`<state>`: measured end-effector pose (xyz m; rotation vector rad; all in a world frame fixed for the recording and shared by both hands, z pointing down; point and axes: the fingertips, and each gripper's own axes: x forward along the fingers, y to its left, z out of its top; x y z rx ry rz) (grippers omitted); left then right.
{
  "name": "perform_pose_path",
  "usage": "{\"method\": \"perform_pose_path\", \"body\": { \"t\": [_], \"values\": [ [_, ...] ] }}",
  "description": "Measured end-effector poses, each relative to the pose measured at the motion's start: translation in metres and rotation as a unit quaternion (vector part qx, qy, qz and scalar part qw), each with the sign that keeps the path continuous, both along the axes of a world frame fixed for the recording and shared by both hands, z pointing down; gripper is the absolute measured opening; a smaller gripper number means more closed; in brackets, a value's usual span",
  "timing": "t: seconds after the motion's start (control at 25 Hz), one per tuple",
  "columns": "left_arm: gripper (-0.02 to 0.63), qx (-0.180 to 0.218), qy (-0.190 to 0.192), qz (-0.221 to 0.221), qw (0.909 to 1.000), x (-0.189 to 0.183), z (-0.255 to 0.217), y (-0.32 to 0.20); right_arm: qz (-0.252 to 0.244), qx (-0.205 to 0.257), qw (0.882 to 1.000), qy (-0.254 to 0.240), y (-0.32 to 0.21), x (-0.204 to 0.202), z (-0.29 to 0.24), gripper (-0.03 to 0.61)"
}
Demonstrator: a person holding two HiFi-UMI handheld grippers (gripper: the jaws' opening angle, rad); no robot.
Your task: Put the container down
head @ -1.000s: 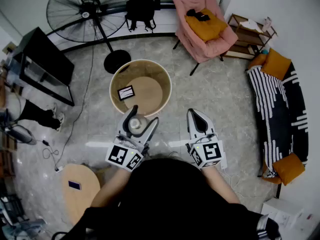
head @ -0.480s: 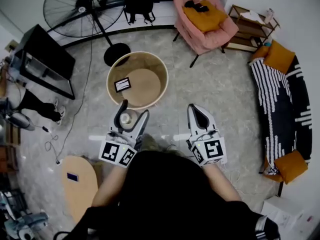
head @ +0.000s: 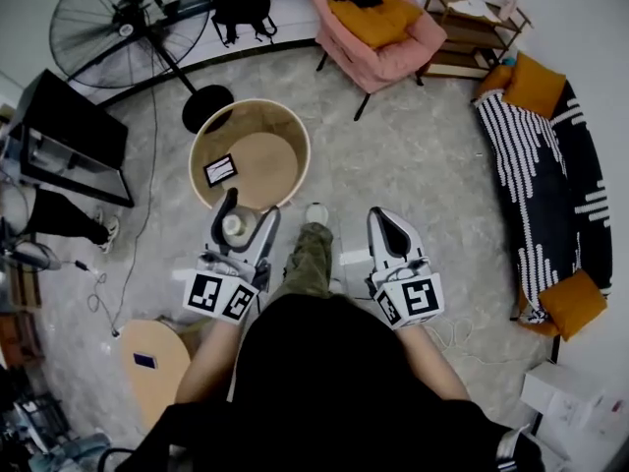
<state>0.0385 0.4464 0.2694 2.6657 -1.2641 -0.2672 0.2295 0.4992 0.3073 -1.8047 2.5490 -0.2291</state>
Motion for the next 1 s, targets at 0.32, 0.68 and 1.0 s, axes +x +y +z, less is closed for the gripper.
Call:
{"method": "perform_pose_path", "body": {
  "t": [0.32, 0.68, 1.0],
  "values": [
    [0.348, -0.019, 0.011, -0.001, 0.9998, 0.020, 0.025, -0.074, -0.013, -0.027, 0.999, 0.020, -0.060, 0.017, 0.023, 0.021],
    [0.348, -0.031, 0.008, -0.043, 0.9986, 0.004, 0.033, -0.199, -0.055, -0.038, 0.997, 0.047, -0.205, 0.014, 0.011, 0.021],
    [0.348, -0.040, 0.020, -0.056, 0.9975, -0.025, 0.029, -0.311, -0.077, -0.030, 0.995, 0.061, -0.331, -0.014, -0.012, 0.021]
  ]
}}
